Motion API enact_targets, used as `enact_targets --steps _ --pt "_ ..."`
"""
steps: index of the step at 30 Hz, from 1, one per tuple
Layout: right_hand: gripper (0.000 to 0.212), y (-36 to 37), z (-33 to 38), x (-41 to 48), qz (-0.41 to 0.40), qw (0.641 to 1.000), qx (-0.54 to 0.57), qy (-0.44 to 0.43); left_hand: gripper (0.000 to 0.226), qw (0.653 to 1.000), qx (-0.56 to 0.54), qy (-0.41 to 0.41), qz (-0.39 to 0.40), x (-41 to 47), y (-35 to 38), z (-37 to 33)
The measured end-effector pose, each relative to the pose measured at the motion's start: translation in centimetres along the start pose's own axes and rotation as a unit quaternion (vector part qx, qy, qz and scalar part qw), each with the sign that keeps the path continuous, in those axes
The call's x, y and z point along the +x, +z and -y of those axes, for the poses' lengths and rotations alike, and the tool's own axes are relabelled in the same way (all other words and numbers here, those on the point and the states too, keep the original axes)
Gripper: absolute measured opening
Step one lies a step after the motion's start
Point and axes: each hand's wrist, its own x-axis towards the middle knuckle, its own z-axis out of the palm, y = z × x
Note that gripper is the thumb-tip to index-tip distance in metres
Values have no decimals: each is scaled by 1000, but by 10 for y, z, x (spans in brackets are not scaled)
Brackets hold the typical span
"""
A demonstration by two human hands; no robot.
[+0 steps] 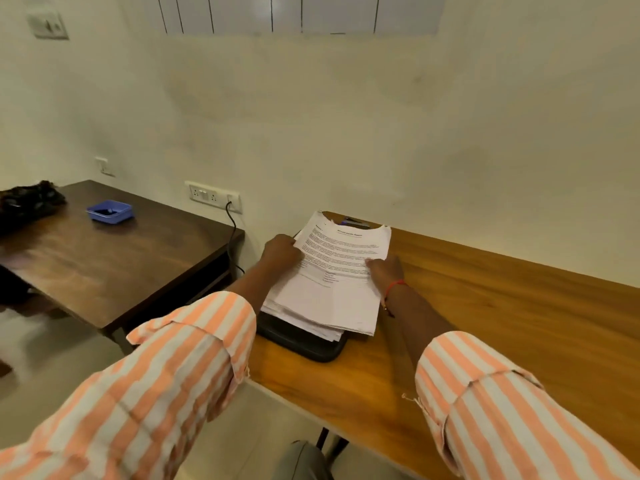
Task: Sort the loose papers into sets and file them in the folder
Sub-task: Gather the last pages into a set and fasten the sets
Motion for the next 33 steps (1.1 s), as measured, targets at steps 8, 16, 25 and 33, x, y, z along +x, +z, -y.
enact_targets --steps 8,16,25,33 --pt "36 45 -23 -12 -34 974 -218 -53 21 994 104 19 -38 29 7 40" --pt "44 47 -33 -24 -151 963 -218 -48 15 992 129 5 -2 50 9 41" --pt "32 41 -37 -13 -119 985 -123 14 32 992 105 -58 33 51 13 35" --pt "41 31 -40 2 -109 987 -89 75 25 999 -48 9 13 33 14 25"
